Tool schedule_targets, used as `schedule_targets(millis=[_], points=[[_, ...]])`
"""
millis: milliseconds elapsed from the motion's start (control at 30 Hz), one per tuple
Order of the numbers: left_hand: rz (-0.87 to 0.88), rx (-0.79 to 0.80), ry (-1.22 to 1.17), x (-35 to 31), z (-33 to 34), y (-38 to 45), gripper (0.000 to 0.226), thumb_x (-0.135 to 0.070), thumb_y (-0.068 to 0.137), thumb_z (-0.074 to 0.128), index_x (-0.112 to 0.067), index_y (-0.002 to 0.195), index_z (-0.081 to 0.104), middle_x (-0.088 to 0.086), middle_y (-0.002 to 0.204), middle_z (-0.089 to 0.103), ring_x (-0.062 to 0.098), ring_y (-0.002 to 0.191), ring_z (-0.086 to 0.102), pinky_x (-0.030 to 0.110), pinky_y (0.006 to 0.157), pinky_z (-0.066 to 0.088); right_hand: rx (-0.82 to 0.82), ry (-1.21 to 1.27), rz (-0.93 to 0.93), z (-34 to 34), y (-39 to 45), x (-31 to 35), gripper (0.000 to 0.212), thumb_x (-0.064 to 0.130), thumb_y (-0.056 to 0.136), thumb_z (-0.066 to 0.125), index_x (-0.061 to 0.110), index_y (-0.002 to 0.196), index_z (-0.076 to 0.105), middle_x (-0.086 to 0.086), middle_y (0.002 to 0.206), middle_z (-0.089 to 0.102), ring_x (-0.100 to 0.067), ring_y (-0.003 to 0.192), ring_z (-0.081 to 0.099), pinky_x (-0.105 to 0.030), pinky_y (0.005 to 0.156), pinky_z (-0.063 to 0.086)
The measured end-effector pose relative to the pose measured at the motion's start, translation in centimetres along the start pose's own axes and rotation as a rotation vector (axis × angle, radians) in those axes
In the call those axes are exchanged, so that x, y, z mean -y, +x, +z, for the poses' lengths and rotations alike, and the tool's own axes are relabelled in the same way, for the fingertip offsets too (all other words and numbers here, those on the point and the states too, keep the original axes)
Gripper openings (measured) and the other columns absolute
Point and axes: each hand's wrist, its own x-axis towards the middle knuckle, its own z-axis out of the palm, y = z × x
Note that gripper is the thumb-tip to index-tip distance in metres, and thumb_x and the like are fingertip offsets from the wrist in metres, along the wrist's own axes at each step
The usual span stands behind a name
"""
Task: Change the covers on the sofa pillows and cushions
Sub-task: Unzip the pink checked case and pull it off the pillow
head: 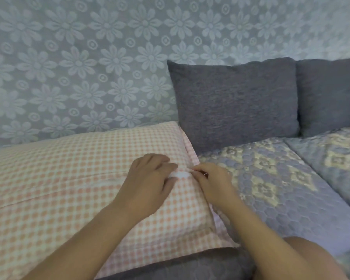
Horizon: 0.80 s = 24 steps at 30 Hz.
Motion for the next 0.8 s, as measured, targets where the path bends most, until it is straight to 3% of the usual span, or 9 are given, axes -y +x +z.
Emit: schedule_targets(millis=[67,133,233,367,533,700,800], points=[[-0.043,0.011,0.004,-0.2,0.2,1.5,0.036,-0.050,0.095,0.049,-0.035,0.123,0.066,-0.015,0.116,0.061,0.016,0.108,0.052,0.037,0.086,0.043,0.094,0.265,0.145,-1.1,0.7,0.3,0.024,0.021,0.101,0.056,0.025,0.082,0.070,0.015,0.069,0.062,0.000,0.063,0.053,-0.015,0.064,0.039],[-0.085,0.038,-0.012,0.1,0.1,2.7,0.019,-0.043,0.098,0.057,-0.036,0.107,0.072,-0.016,0.104,0.063,0.016,0.099,0.052,0.039,0.083,0.046,0.228,0.450,0.216,-1.9,1.1,0.1,0.029,0.018,0.103,0.052,0.020,0.082,0.070,0.002,0.073,0.064,-0.010,0.070,0.056,-0.029,0.071,0.048],[-0.173,0.110,-0.127,0.5,-0.3,3.5,0.018,-0.035,0.101,0.057,-0.030,0.094,0.072,-0.015,0.090,0.065,0.010,0.089,0.056,0.037,0.083,0.049,0.363,0.501,0.211,-1.9,1.7,-0.7,0.026,0.023,0.105,0.048,0.014,0.092,0.069,-0.015,0.088,0.066,-0.018,0.082,0.058,-0.046,0.090,0.052],[-0.254,0.126,-0.115,0.7,-0.8,3.4,0.022,-0.035,0.106,0.045,-0.025,0.096,0.062,-0.010,0.073,0.065,0.009,0.068,0.060,0.037,0.071,0.051,0.344,0.291,0.084,-1.3,1.4,0.1,0.013,0.023,0.102,0.055,0.021,0.097,0.066,0.009,0.089,0.066,-0.005,0.078,0.059,-0.015,0.072,0.047],[-0.268,0.141,-0.169,0.8,-1.4,3.2,0.021,-0.035,0.106,0.043,-0.028,0.095,0.059,-0.010,0.071,0.064,0.008,0.066,0.060,0.034,0.068,0.050,0.266,0.114,0.057,0.3,0.1,-1.6,0.003,0.029,0.098,0.061,0.029,0.095,0.062,0.013,0.093,0.066,-0.002,0.086,0.061,-0.026,0.080,0.054],[-0.157,0.200,-0.103,0.0,-1.2,2.6,0.023,-0.036,0.106,0.041,-0.026,0.094,0.057,-0.011,0.075,0.063,0.007,0.068,0.058,0.036,0.069,0.051,0.244,-0.174,0.071,0.9,0.3,-1.0,0.029,0.019,0.095,0.056,0.027,0.068,0.050,0.008,0.068,0.054,-0.011,0.065,0.050,-0.031,0.058,0.042],[-0.223,0.164,-0.132,0.5,-1.4,2.5,0.024,-0.036,0.107,0.042,-0.025,0.094,0.058,-0.009,0.072,0.064,0.010,0.065,0.059,0.040,0.067,0.052,0.207,-0.011,0.222,0.3,0.2,-0.4,0.037,0.020,0.101,0.054,0.021,0.064,0.053,0.006,0.059,0.052,-0.011,0.055,0.045,-0.031,0.055,0.039]])
